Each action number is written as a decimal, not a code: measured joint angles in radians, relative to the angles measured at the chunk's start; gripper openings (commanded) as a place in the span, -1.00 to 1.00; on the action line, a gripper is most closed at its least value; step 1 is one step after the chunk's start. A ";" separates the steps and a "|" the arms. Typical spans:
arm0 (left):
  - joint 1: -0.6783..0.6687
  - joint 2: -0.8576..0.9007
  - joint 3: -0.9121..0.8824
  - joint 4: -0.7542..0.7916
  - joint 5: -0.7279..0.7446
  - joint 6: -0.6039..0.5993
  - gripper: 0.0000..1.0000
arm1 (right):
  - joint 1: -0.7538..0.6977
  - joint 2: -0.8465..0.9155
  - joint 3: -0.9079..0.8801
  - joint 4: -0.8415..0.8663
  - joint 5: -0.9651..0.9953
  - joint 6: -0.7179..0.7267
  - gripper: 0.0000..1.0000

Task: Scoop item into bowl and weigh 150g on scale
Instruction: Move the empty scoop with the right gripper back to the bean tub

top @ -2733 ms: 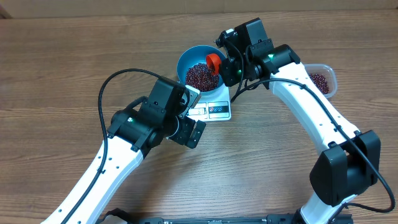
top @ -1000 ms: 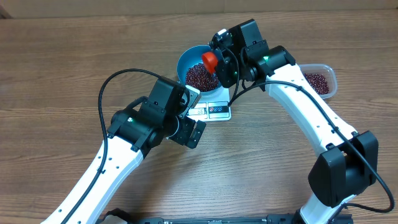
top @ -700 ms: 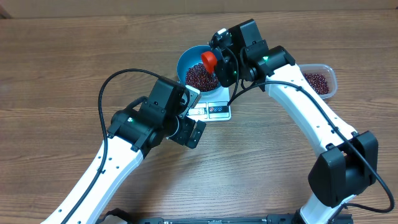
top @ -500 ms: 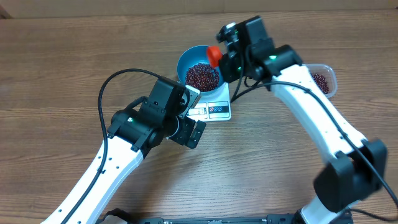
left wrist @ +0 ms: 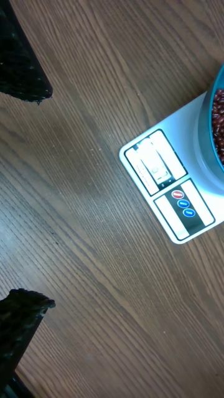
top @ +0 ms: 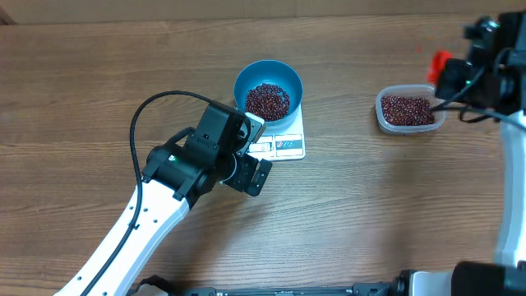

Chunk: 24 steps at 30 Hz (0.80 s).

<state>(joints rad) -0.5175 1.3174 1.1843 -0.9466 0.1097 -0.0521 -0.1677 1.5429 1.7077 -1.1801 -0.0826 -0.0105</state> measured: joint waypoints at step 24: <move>0.000 0.000 0.000 0.000 0.000 0.000 0.99 | 0.013 0.295 -0.002 -0.060 0.148 -0.066 -0.93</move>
<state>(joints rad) -0.5175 1.3174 1.1843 -0.9463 0.1097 -0.0521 -0.1551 1.8381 1.7054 -1.2404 0.0654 -0.0761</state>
